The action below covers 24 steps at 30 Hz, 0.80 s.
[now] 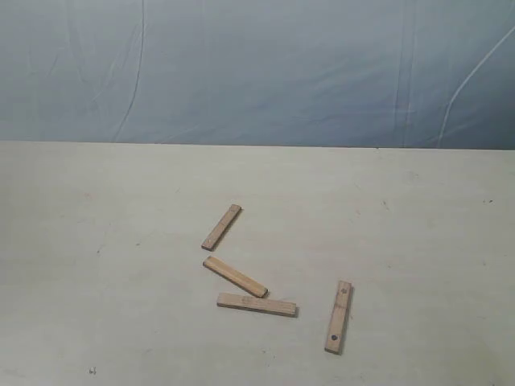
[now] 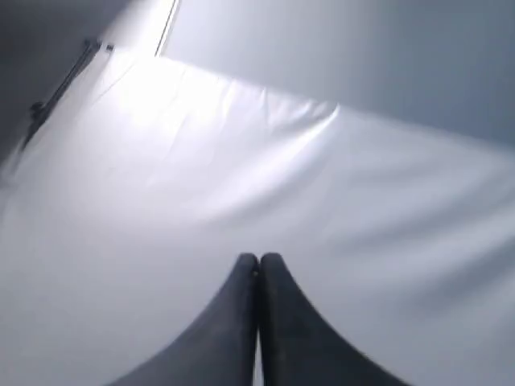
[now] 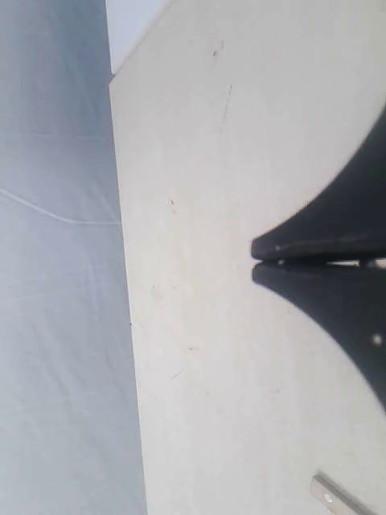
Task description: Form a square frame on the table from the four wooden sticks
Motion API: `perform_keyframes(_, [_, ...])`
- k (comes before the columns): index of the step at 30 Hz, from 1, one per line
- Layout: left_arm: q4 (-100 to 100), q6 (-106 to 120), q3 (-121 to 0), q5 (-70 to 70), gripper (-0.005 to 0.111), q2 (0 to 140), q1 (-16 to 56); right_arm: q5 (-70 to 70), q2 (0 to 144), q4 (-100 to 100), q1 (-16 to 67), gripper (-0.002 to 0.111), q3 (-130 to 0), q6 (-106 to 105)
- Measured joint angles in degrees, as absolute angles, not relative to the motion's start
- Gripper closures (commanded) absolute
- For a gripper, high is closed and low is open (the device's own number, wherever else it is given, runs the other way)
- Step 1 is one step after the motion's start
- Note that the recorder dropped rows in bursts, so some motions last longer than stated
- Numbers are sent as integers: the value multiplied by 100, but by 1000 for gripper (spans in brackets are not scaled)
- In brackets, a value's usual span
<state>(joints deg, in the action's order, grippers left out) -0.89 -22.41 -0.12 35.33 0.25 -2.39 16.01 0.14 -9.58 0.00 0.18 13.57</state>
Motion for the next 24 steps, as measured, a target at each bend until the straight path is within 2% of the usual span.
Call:
perform_keyframes(6, [-439, -3547, -542, 5069, 107, 95, -239, 1601, 14, -958, 0, 109, 18, 1357])
perform_keyframes(12, [-722, -3142, -2060, 4932, 107, 1093, -239, 1591, 14, -958, 0, 109, 18, 1357])
perform_keyframes(17, [-1462, -3009, -3555, 3509, 107, 2506, -239, 1591, 14, -958, 0, 109, 18, 1357])
perform_keyframes(21, [-3374, -4072, -4376, 1628, 107, 3695, -146, 1591, 14, -958, 0, 109, 18, 1357])
perform_keyframes(24, [-4675, -4733, -4682, 305, 107, 4559, 287, 1591, 14, -958, 0, 109, 18, 1357])
